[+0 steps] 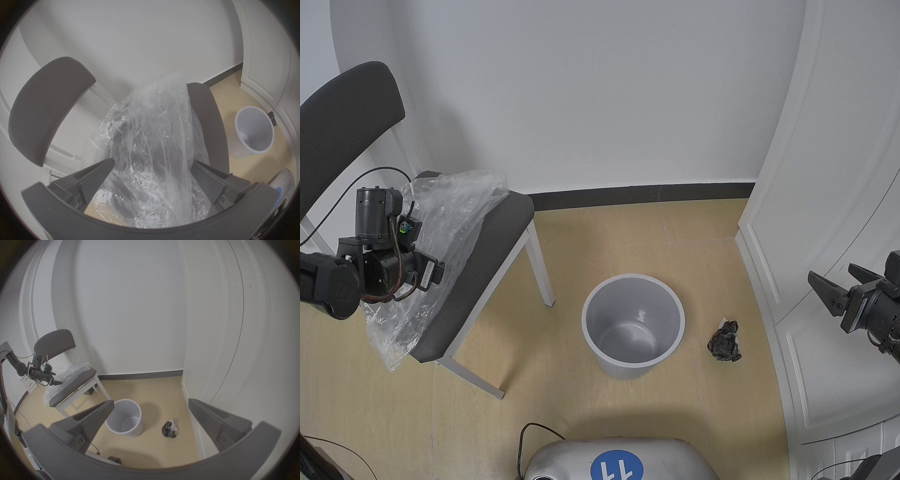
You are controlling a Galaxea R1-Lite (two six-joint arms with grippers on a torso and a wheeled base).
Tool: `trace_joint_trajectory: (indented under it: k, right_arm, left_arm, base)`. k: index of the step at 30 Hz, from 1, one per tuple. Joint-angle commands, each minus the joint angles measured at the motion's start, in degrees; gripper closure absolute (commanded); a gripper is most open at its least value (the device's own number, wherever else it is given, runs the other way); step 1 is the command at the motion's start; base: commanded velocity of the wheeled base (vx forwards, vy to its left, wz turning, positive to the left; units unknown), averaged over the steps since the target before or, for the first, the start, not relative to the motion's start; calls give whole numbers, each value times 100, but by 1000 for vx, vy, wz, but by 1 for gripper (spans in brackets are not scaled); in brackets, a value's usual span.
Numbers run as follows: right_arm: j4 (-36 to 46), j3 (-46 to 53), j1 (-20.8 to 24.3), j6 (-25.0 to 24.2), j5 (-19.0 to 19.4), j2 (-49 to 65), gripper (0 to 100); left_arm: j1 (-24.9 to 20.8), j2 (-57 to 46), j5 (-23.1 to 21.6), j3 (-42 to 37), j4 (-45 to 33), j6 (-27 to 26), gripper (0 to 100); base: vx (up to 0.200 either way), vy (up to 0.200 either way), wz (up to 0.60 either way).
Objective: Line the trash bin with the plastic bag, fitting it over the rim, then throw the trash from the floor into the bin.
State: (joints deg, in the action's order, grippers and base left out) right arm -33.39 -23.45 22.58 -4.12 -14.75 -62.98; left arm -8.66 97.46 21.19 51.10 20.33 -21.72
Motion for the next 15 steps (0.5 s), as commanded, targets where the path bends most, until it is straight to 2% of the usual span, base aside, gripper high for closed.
trace_joint_trajectory:
  k: [1, 5, 15]
  right_arm:
    - [-1, 8, -8, -1, -2, 5, 0]
    - [-1, 8, -16, -1, -2, 5, 0]
    - [-1, 8, -25, -1, 7, 5, 0]
  left_arm:
    - [-119, 282, 52, 207, 41, -16, 0]
    - [-110, 361, 325, 339, 50, -271, 0]
    - [-92, 396, 413, 383, 14, -333, 0]
  base:
    - [0, 0, 0]
    - [0, 0, 0]
    - [0, 0, 0]
